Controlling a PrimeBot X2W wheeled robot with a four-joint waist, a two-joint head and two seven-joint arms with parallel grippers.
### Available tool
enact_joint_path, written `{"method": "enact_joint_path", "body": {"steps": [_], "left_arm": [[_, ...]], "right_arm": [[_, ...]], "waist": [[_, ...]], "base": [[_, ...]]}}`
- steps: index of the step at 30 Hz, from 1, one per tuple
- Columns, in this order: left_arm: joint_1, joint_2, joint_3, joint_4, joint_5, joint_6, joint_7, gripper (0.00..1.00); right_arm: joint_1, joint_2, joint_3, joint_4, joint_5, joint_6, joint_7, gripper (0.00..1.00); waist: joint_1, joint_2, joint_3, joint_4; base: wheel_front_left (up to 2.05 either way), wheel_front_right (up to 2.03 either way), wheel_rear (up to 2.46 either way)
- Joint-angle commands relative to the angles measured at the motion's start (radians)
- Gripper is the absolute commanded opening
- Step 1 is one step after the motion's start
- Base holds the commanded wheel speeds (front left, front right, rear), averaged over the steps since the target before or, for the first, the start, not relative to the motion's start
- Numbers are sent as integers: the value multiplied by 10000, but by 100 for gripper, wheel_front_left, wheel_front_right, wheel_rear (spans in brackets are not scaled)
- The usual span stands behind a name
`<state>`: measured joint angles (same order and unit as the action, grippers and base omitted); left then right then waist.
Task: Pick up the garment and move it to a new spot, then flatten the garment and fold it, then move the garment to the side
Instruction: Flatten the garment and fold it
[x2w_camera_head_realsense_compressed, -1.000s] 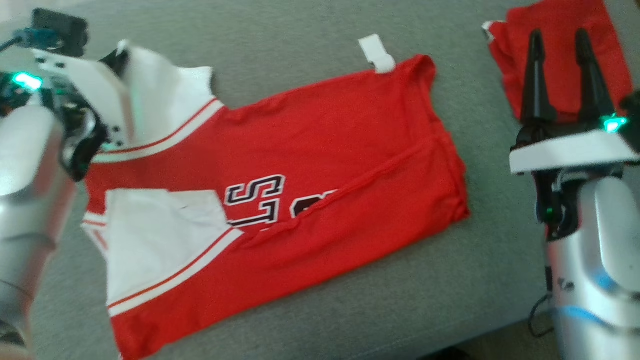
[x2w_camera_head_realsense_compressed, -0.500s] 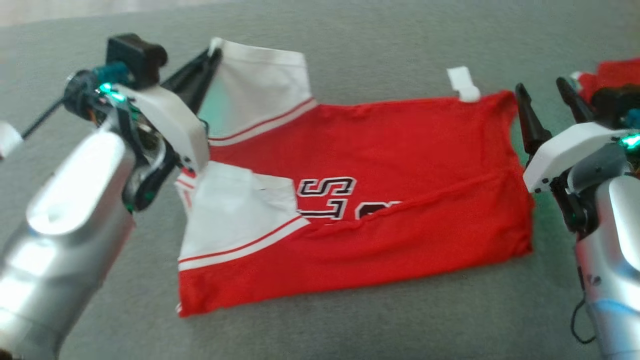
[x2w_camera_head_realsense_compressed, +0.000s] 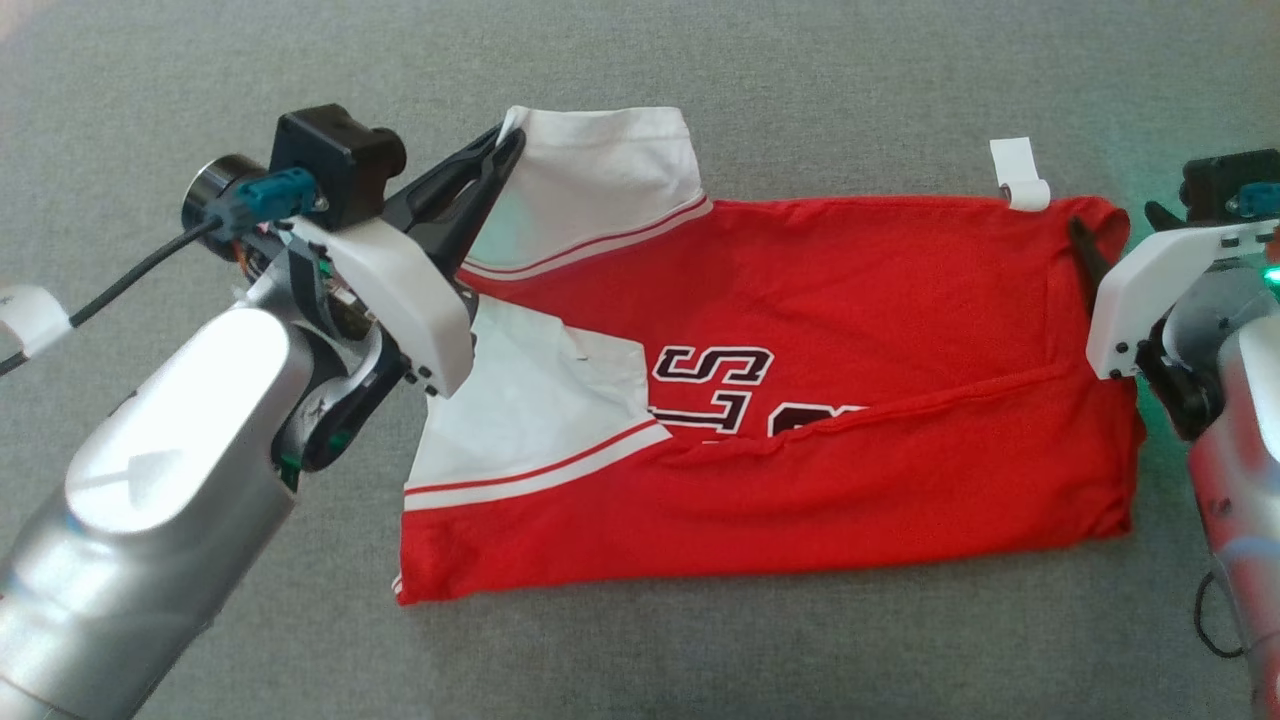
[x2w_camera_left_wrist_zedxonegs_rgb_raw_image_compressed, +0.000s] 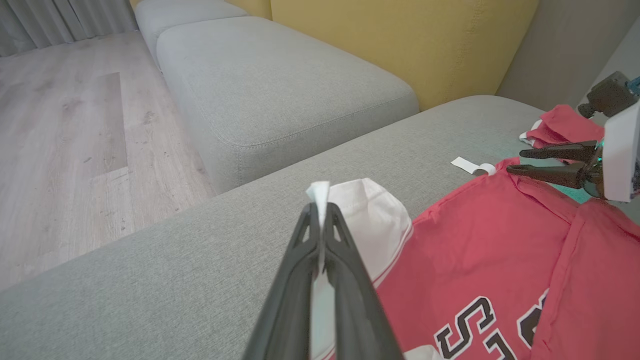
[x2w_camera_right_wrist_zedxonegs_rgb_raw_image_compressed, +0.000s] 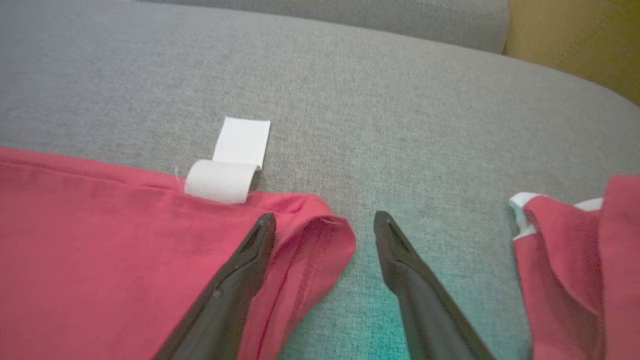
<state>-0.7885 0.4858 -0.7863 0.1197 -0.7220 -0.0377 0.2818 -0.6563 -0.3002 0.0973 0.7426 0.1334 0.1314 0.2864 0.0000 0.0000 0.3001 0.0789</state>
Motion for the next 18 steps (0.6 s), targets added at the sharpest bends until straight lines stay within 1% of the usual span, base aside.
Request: {"method": "enact_joint_path", "body": {"steps": [1,8,9,10,11,16,18], "left_arm": [[-304,410,390,-358,-4,61,46,0],[-397,495,405,-460,3,157,165,0],[-406,514,406,-433,5,170,181,0],[-415,535,413,-391,6,183,193,0],[-425,561,419,-333,20,200,195,0],[-595,854,536,397,305,280,-70,0],[-720,859,648,747,356,360,-233,0]], "right_arm": [[-340,-170,190,-136,-70,-7,-61,100],[-832,-153,366,944,-175,-7,-295,100],[-898,-134,420,1051,-145,-7,-327,64],[-963,-117,488,1143,-115,-7,-373,21],[-1028,-104,566,1208,-74,-7,-452,0],[-1553,-71,918,1344,246,-7,-1229,0],[-1789,-43,922,1338,474,-7,-1538,0]], "waist": [[0,0,30,5],[0,0,216,-42],[0,0,235,-60],[0,0,251,-82],[0,0,258,-109],[0,0,178,-381],[0,0,151,-483]], "base": [[0,0,0],[0,0,0],[0,0,0],[0,0,0],[0,0,0],[0,0,0],[0,0,0]]}}
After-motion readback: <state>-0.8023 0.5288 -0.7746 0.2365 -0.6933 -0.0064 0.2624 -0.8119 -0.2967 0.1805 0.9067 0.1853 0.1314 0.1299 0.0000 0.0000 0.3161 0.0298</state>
